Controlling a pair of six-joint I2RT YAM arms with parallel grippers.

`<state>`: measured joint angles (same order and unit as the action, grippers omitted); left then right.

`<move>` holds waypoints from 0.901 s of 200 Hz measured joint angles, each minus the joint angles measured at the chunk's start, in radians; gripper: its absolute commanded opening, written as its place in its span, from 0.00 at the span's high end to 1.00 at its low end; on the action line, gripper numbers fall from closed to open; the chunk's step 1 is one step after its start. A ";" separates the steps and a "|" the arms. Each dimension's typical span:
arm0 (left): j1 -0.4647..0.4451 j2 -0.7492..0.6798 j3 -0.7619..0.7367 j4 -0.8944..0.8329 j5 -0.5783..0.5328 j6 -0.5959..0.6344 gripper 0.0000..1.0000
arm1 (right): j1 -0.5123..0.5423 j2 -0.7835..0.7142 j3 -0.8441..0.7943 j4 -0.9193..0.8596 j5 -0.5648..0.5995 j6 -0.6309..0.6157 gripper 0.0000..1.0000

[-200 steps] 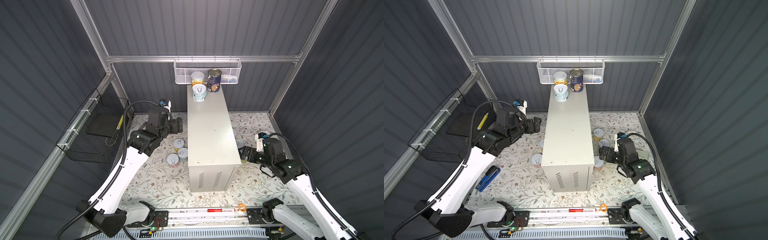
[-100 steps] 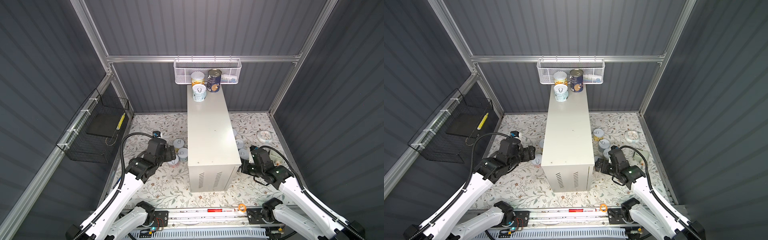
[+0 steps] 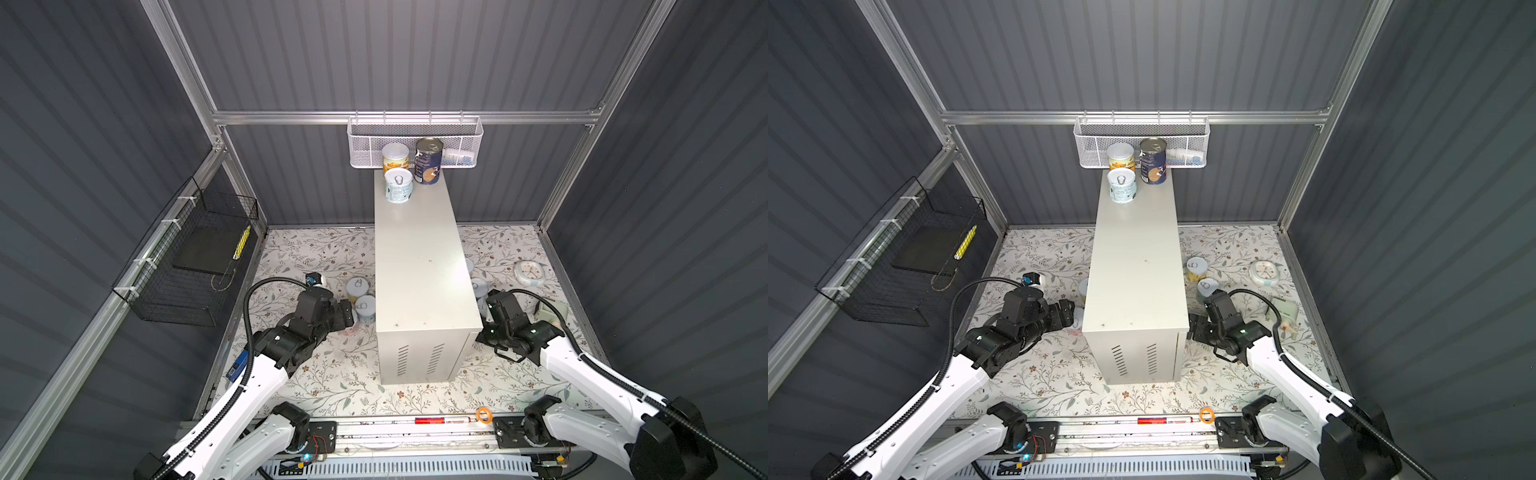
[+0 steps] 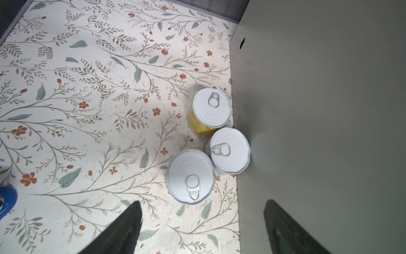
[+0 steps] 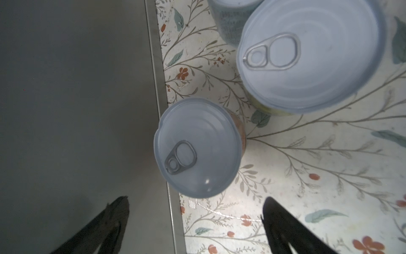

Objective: Place and organize the canned foods onto the counter
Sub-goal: 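Withdraw the left gripper down over the floor cans while the right gripper lowers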

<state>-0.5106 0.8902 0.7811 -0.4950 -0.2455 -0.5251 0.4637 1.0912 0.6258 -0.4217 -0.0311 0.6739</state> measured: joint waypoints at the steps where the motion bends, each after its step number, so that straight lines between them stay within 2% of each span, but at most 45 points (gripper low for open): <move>1: 0.000 0.000 0.000 0.002 0.000 0.000 0.12 | 0.000 0.003 0.001 0.002 0.001 0.000 0.06; 78: 0.000 0.029 -0.039 0.088 0.042 -0.022 0.12 | 0.009 0.143 0.029 0.084 0.037 0.020 0.08; 180: 0.000 0.053 -0.040 0.103 0.060 -0.026 0.12 | 0.015 0.259 0.047 0.160 0.081 0.025 0.17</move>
<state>-0.5106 0.9432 0.7410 -0.3923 -0.1852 -0.5514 0.4789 1.3499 0.6724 -0.2619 0.0502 0.6991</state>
